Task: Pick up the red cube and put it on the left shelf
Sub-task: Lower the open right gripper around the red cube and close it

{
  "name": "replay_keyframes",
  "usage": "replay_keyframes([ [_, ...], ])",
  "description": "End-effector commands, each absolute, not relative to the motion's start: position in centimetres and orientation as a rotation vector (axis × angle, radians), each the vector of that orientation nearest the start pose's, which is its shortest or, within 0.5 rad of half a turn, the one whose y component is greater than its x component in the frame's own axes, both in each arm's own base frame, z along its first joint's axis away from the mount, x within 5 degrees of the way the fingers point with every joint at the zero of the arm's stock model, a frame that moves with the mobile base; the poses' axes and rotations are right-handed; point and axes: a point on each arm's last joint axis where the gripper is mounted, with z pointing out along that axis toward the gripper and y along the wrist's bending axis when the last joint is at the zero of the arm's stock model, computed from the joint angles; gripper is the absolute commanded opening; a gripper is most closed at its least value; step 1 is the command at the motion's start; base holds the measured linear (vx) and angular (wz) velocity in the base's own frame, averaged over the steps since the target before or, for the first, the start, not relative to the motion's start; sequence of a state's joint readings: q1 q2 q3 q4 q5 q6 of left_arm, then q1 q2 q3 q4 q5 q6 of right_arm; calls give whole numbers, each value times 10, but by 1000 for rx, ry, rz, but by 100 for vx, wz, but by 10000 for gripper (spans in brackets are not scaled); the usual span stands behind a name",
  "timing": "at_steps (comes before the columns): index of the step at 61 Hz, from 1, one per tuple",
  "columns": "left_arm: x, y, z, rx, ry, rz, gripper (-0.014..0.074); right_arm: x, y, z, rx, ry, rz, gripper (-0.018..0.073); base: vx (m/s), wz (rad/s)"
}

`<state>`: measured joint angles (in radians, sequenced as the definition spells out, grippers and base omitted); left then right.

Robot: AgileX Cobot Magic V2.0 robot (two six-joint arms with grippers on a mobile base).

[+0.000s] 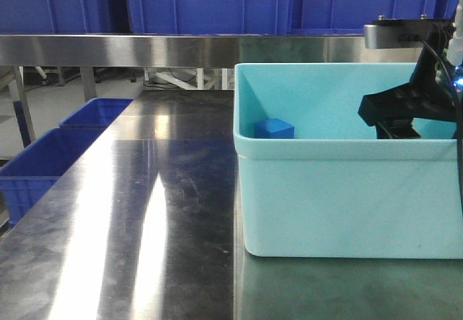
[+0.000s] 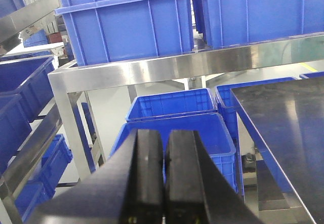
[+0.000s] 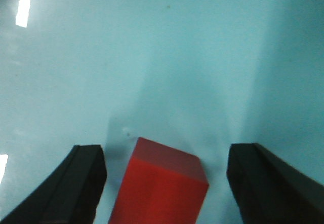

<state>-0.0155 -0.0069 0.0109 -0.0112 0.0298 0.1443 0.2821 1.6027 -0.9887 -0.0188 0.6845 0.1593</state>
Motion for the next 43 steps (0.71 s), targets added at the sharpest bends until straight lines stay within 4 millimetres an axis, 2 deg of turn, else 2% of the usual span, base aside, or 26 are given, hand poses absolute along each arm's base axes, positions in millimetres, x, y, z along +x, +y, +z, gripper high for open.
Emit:
replay_keyframes([
  [1,57,-1,208,108,1452,89,106,300,86,232,-187,2686,115,603,0,0],
  [43,57,-1,208,108,1452,89,106,303,87,230,-186,2672,119,603,0,0],
])
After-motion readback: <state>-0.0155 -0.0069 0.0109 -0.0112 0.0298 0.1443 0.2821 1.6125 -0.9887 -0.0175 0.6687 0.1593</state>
